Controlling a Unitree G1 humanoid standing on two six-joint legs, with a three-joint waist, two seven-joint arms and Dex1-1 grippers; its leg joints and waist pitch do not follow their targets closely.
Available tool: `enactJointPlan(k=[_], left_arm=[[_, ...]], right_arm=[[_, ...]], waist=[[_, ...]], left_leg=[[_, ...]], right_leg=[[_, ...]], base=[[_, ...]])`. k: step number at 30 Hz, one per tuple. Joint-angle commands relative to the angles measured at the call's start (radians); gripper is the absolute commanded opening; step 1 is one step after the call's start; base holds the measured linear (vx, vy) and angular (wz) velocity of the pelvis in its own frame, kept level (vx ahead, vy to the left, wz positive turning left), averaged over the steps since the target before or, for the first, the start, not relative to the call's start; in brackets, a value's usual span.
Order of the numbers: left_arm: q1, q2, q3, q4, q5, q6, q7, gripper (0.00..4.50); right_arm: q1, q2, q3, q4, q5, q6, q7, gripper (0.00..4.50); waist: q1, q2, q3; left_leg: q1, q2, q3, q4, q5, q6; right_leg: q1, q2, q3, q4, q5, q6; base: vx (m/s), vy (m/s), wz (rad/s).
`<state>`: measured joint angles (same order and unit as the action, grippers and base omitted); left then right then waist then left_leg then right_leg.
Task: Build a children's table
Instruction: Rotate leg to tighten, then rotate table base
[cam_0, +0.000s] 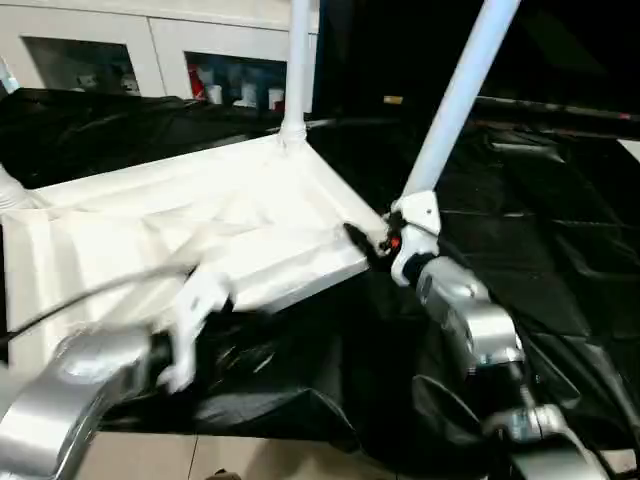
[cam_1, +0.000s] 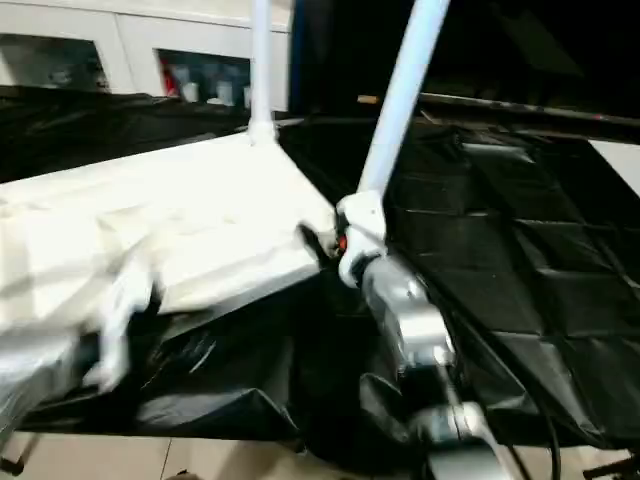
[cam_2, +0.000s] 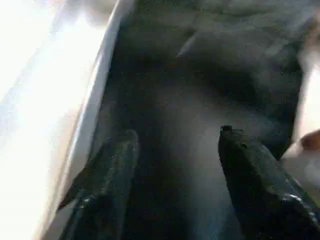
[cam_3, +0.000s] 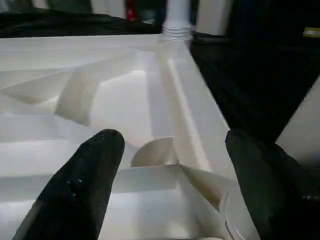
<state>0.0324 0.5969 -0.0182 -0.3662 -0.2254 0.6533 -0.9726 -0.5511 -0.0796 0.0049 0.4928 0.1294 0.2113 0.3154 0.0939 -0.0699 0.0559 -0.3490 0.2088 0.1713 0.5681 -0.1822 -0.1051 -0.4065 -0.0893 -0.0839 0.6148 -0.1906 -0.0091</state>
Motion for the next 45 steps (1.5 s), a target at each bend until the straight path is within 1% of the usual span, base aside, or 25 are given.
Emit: enactJointPlan(k=[1, 4, 6, 10, 12, 14, 15, 16, 17, 20, 22, 24, 25, 27, 29, 30, 31, 33, 36, 37, 38, 39, 40, 42, 45], left_arm=[[0.002, 0.026, 0.006, -0.013, 0.031, 0.012, 0.028, 3.37], [0.027, 0.068, 0.019, -0.056, -0.018, 0.073, 0.067, 3.62], [0.062, 0.098, 0.033, -0.096, -0.041, 0.099, 0.069, 3.82], [0.106, 0.102, 0.047, -0.112, -0.018, 0.086, 0.055, 4.15], [0.112, 0.093, 0.052, -0.107, -0.005, 0.075, 0.053, 4.36], [0.116, 0.086, 0.056, -0.104, 0.002, 0.068, 0.055, 4.44], [0.118, 0.086, 0.054, -0.105, -0.003, 0.062, 0.066, 4.44], [0.118, 0.086, 0.054, -0.105, -0.003, 0.062, 0.066, 4.44], [0.129, 0.09, 0.066, -0.12, -0.037, 0.047, 0.089, 4.44], [0.139, 0.092, 0.076, -0.127, -0.049, 0.042, 0.094, 4.44], [0.186, 0.098, 0.113, -0.153, -0.066, 0.03, 0.087, 4.44], [0.237, 0.102, 0.147, -0.173, -0.074, 0.018, 0.071, 4.44], [0.301, 0.108, 0.187, -0.189, -0.073, -0.003, 0.05, 4.44], [0.391, 0.113, 0.253, -0.2, -0.068, -0.04, 0.027, 4.44], [0.429, 0.094, 0.324, -0.19, -0.083, -0.083, 0.03, 4.44], [0.429, 0.094, 0.324, -0.19, -0.083, -0.083, 0.03, 4.44], [0.422, 0.063, 0.386, -0.171, -0.121, -0.105, 0.046, 4.44], [0.41, 0.034, 0.437, -0.153, -0.163, -0.122, 0.051, 4.44], [0.4, -0.003, 0.508, -0.124, -0.237, -0.144, 0.056, 4.44], [0.399, -0.009, 0.526, -0.108, -0.248, -0.165, 0.055, 4.44], [0.398, -0.011, 0.534, -0.1, -0.254, -0.172, 0.053, 4.44], [0.394, -0.018, 0.544, -0.087, -0.26, -0.189, 0.049, 4.44], [0.394, -0.018, 0.544, -0.087, -0.26, -0.189, 0.049, 4.44], [0.378, -0.026, 0.545, -0.08, -0.266, -0.199, 0.051, 4.44], [0.319, -0.044, 0.526, -0.068, -0.278, -0.199, 0.081, 4.44]], right_arm=[[-0.032, -0.014, -0.039, 0.056, 0.021, -0.023, -0.021, 3.64], [-0.089, -0.023, -0.079, 0.151, 0.032, -0.057, -0.053, 3.64], [-0.148, -0.038, -0.13, 0.252, 0.048, -0.094, -0.106, 3.64], [-0.222, -0.077, -0.201, 0.383, 0.067, -0.147, -0.181, 3.64], [-0.241, -0.096, -0.217, 0.416, 0.07, -0.161, -0.197, 3.64], [-0.255, -0.112, -0.226, 0.441, 0.072, -0.171, -0.204, 3.64], [-0.269, -0.129, -0.23, 0.472, 0.073, -0.186, -0.208, 3.64], [-0.269, -0.129, -0.23, 0.472, 0.073, -0.186, -0.208, 3.64], [-0.311, -0.18, -0.241, 0.551, 0.077, -0.219, -0.214, 3.64], [-0.325, -0.198, -0.244, 0.575, 0.077, -0.229, -0.214, 3.64], [-0.352, -0.226, -0.251, 0.629, 0.067, -0.255, -0.207, 3.64], [-0.359, -0.238, -0.247, 0.645, 0.058, -0.26, -0.183, 3.64], [-0.356, -0.243, -0.233, 0.65, 0.047, -0.261, -0.142, 3.64], [-0.334, -0.236, -0.198, 0.642, 0.03, -0.267, -0.067, 3.64], [-0.292, -0.214, -0.159, 0.626, 0.017, -0.29, 0.003, 3.64], [-0.292, -0.214, -0.159, 0.626, 0.017, -0.29, 0.003, 3.64], [-0.253, -0.194, -0.153, 0.6, 0.025, -0.297, 0.022, 3.64], [-0.22, -0.178, -0.153, 0.573, 0.034, -0.3, 0.032, 3.64], [-0.168, -0.163, -0.15, 0.527, 0.038, -0.305, 0.058, 3.64], [-0.126, -0.162, -0.143, 0.475, 0.043, -0.296, 0.09, 3.64], [-0.099, -0.163, -0.136, 0.438, 0.048, -0.289, 0.113, 3.64], [-0.044, -0.17, -0.123, 0.359, 0.058, -0.272, 0.157, 3.64], [-0.044, -0.17, -0.123, 0.359, 0.058, -0.272, 0.157, 3.64], [0.0, -0.181, -0.121, 0.295, 0.067, -0.255, 0.183, 3.64], [0.057, -0.201, -0.128, 0.233, 0.07, -0.232, 0.194, 3.64]], waist=[[-0.001, 0.014, -0.059], [-0.003, 0.015, -0.055], [-0.005, 0.013, -0.058], [0.005, 0.012, -0.054], [0.015, 0.013, -0.055], [0.021, 0.008, -0.056], [0.022, 0.005, -0.056], [0.022, 0.007, -0.057], [0.022, 0.01, -0.06], [0.025, 0.005, -0.056], [0.03, 0.01, -0.055], [0.023, 0.005, -0.055], [0.024, 0.004, -0.055], [0.012, 0.0, -0.053], [0.008, -0.003, -0.053], [0.007, -0.001, -0.05], [0.005, 0.0, -0.05], [0.004, 0.0, -0.049], [0.007, 0.001, -0.05], [0.008, 0.013, -0.051], [0.007, 0.007, -0.049], [0.008, 0.01, -0.047], [0.007, 0.007, -0.049], [0.008, 0.01, -0.048], [0.012, 0.014, -0.045]], left_leg=[[0.009, 0.017, 0.006, -0.065, -0.155, -0.009], [0.008, 0.016, 0.006, -0.067, -0.182, -0.017], [0.007, 0.016, 0.003, -0.067, -0.21, -0.029], [0.012, 0.015, 0.009, -0.062, -0.246, -0.031], [0.013, 0.015, 0.01, -0.061, -0.247, -0.034], [0.007, 0.013, 0.008, -0.059, -0.24, -0.034], [0.005, 0.014, 0.008, -0.06, -0.237, -0.034], [0.002, 0.013, 0.006, -0.059, -0.237, -0.036], [0.002, 0.014, 0.004, -0.057, -0.24, -0.039], [0.005, 0.012, 0.008, -0.053, -0.269, -0.032], [-0.002, 0.011, 0.006, -0.053, -0.274, -0.03], [-0.008, 0.012, 0.004, -0.053, -0.282, -0.026], [-0.006, 0.011, 0.005, -0.052, -0.283, -0.023], [-0.016, 0.013, 0.002, -0.053, -0.286, -0.005], [-0.013, 0.014, 0.004, -0.052, -0.292, 0.008], [-0.014, 0.015, 0.003, -0.054, -0.297, 0.009], [-0.01, 0.015, 0.002, -0.054, -0.311, 0.008], [-0.007, 0.017, -0.001, -0.058, -0.341, -0.002], [-0.001, 0.017, 0.002, -0.056, -0.337, -0.004], [-0.002, 0.016, -0.001, -0.058, -0.343, -0.001], [-0.003, 0.015, 0.002, -0.058, -0.347, 0.006], [-0.001, 0.017, -0.001, -0.06, -0.361, 0.006], [-0.001, 0.018, -0.001, -0.06, -0.358, 0.008], [0.0, 0.019, -0.003, -0.062, -0.369, 0.007], [0.009, 0.018, -0.002, -0.063, -0.402, -0.003]], right_leg=[[0.044, -0.036, 0.054, -0.052, -0.102, -0.149], [0.043, -0.036, 0.053, -0.053, -0.11, -0.162], [0.046, -0.038, 0.052, -0.049, -0.127, -0.168], [0.035, -0.036, 0.054, -0.057, -0.177, -0.158], [0.035, -0.036, 0.055, -0.056, -0.178, -0.15], [0.039, -0.035, 0.054, -0.053, -0.172, -0.145], [0.041, -0.037, 0.054, -0.052, -0.171, -0.143], [0.042, -0.036, 0.054, -0.051, -0.171, -0.141], [0.041, -0.039, 0.053, -0.046, -0.165, -0.145], [0.036, -0.035, 0.054, -0.052, -0.188, -0.151], [0.04, -0.035, 0.054, -0.052, -0.209, -0.139], [0.042, -0.036, 0.053, -0.054, -0.22, -0.138], [0.04, -0.033, 0.053, -0.055, -0.224, -0.134], [0.041, -0.034, 0.053, -0.059, -0.248, -0.13], [0.038, -0.032, 0.054, -0.063, -0.262, -0.129], [0.037, -0.033, 0.055, -0.065, -0.267, -0.13], [0.034, -0.032, 0.055, -0.066, -0.28, -0.137], [0.034, -0.033, 0.057, -0.069, -0.312, -0.137], [0.03, -0.029, 0.062, -0.065, -0.267, -0.151], [0.033, -0.027, 0.061, -0.063, -0.253, -0.153], [0.034, -0.025, 0.062, -0.069, -0.256, -0.144], [0.034, -0.027, 0.063, -0.069, -0.275, -0.138], [0.034, -0.027, 0.063, -0.069, -0.278, -0.134], [0.034, -0.028, 0.063, -0.071, -0.29, -0.136], [0.028, -0.026, 0.064, -0.076, -0.317, -0.133]], base=[[0.0, 0.0, 0.0], [0.0, 0.0, 0.0], [0.0, 0.0, 0.0], [0.0, 0.0, 0.0], [0.0, 0.0, 0.0], [0.0, 0.0, 0.0], [0.0, 0.0, 0.0], [0.0, 0.0, 0.0], [0.0, 0.0, 0.0], [0.0, 0.0, 0.0], [0.0, 0.0, 0.0], [0.0, 0.0, 0.0], [0.0, 0.0, 0.0], [0.0, 0.0, 0.0], [0.0, 0.0, 0.0], [0.0, 0.0, 0.0], [0.0, 0.0, 0.0], [0.0, 0.0, 0.0], [0.0, 0.0, 0.0], [0.0, 0.0, 0.0], [0.0, 0.0, 0.0], [0.0, 0.0, 0.0], [0.0, 0.0, 0.0], [0.0, 0.0, 0.0], [0.0, 0.0, 0.0]])
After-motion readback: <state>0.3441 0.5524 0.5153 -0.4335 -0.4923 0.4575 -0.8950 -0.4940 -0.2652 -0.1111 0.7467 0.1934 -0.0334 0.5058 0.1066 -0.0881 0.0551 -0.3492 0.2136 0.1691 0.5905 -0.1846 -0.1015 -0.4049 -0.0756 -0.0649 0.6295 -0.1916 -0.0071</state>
